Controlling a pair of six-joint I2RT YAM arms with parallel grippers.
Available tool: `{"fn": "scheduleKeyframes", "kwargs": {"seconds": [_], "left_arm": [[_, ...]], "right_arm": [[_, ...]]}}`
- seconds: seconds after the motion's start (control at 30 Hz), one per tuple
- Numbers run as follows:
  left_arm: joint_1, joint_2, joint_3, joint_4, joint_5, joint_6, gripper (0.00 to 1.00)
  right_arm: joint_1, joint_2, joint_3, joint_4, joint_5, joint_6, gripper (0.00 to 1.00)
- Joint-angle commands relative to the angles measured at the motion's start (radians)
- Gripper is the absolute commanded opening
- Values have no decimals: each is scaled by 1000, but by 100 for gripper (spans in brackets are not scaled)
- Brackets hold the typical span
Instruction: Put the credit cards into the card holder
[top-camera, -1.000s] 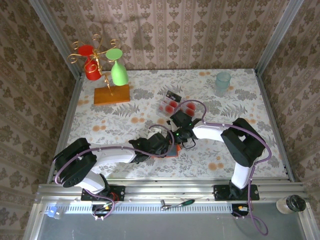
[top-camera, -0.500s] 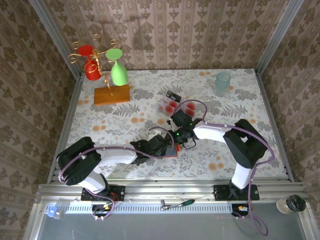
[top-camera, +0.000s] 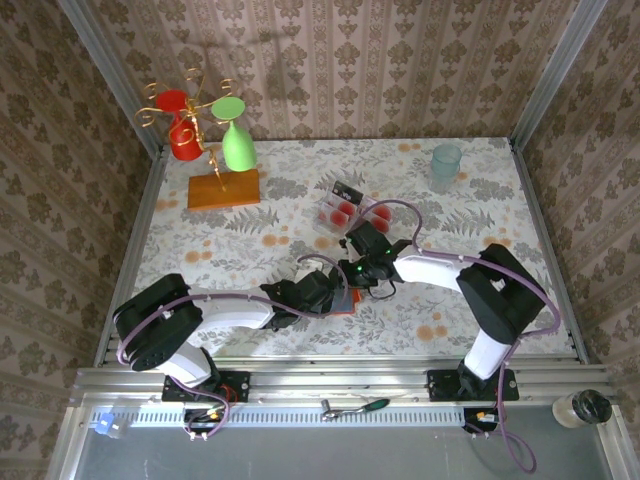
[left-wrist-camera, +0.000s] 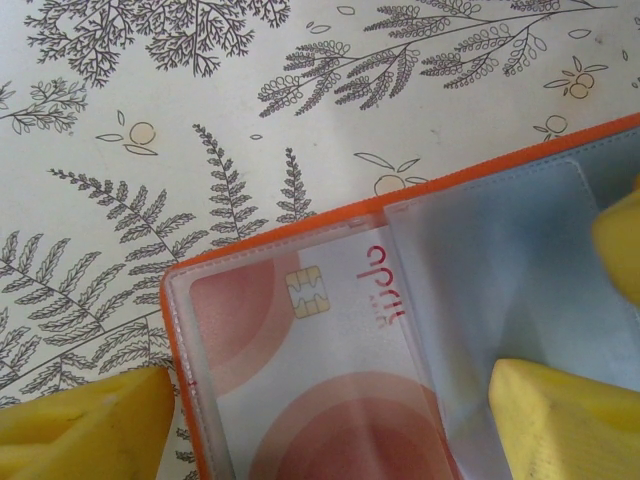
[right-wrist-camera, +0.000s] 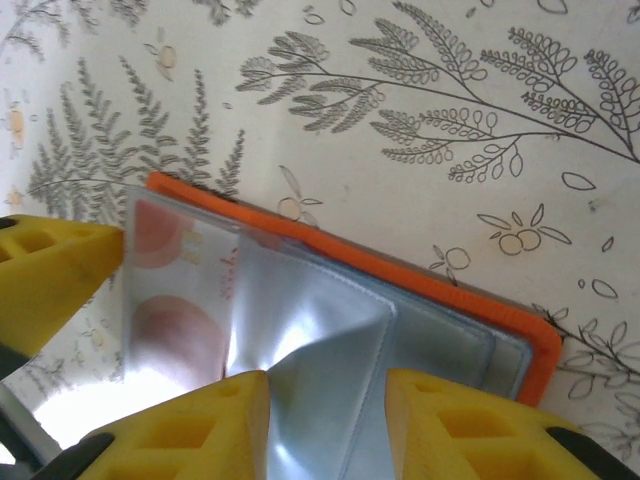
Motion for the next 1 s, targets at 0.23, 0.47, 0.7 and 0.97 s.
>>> {"fn": "scheduleKeyframes", "kwargs": {"seconds": [0.23,0.47,0.7,0.97], "left_arm": [[-10,-8,-25,-41,-18,-14,84],[-11,-29,-28,-41,-25,-10,85],[-7,-115,-19,-69,-49,3,88],[36,-305,-83,-119,-77,-12,91]], "right_arm": [[-5,77,-8,48,-55,27,39],[-7,47,10,41,-103,27,38],[-3,-13,6,47,-139,56,38],[32,-27,39,36,-160,81,43]]}}
